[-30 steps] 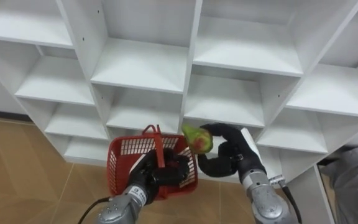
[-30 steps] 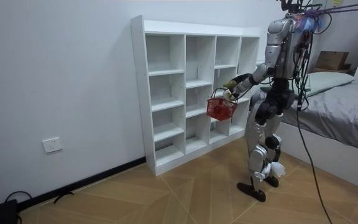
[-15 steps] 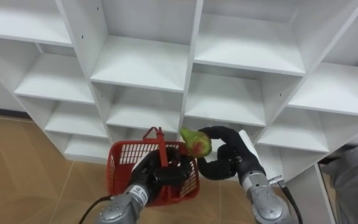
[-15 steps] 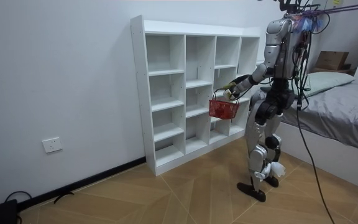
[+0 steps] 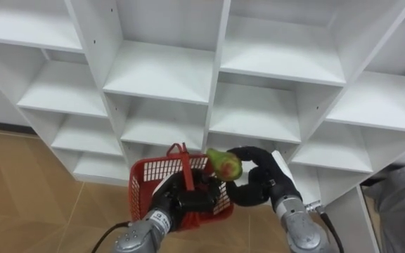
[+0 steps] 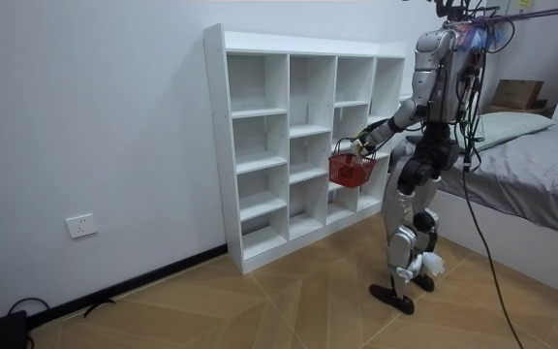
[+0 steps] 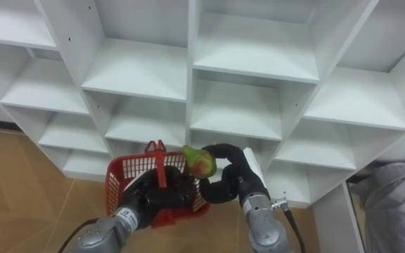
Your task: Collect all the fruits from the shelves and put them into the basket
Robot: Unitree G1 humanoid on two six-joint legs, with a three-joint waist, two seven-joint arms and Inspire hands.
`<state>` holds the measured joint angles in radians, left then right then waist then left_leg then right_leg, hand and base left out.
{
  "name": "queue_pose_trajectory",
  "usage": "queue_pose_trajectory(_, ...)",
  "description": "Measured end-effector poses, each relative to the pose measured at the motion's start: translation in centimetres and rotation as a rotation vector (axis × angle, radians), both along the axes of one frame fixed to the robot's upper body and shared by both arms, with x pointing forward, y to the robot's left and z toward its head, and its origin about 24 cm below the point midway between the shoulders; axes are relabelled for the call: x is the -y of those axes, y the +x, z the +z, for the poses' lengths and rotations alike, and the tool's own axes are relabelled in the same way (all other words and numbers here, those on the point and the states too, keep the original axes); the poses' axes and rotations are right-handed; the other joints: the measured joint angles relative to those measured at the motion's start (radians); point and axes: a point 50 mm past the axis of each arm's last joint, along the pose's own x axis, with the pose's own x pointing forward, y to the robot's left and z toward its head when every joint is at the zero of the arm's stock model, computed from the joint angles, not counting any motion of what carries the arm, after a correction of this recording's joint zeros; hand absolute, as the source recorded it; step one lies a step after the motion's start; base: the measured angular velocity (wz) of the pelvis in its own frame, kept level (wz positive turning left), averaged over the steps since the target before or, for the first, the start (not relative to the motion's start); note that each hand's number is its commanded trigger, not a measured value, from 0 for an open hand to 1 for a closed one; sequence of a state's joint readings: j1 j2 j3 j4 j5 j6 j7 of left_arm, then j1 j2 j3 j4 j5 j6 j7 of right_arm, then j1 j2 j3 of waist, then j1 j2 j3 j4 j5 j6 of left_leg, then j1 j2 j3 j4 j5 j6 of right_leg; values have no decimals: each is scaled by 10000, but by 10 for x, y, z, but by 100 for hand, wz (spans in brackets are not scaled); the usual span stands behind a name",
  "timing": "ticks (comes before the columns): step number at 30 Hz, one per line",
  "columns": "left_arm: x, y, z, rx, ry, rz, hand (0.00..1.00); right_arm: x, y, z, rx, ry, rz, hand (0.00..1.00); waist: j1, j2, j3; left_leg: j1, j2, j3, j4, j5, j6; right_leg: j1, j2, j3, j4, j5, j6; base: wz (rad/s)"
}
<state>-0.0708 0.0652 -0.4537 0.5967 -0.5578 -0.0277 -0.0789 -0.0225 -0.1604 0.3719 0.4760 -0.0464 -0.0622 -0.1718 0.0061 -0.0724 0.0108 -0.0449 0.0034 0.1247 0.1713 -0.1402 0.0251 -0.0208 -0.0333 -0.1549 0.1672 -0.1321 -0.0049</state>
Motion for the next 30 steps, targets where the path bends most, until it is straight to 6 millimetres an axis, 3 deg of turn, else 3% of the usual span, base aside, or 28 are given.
queue_pose_trajectory(7,3,-1,1,4,-79,-314,100,2,-2,-5,-297,-124,-77,100,9,-30,9,-58,-3,-70,58,0,-1,1,-6,-111,4,-1,-2,3)
queue_pose_trajectory(18,12,6,19,878,-769,-1095,100,2,-8,-14,-879,-297,75,100,201,-109,22,-140,-3,-164,155,0,-1,-17,-11,-204,24,-4,-7,2)
queue_pose_trajectory(30,14,4,19,917,-894,-1420,100,7,-6,-18,-1082,-630,66,100,271,-101,20,-296,-11,-278,207,1,-2,-70,-34,-380,11,-10,-17,3)
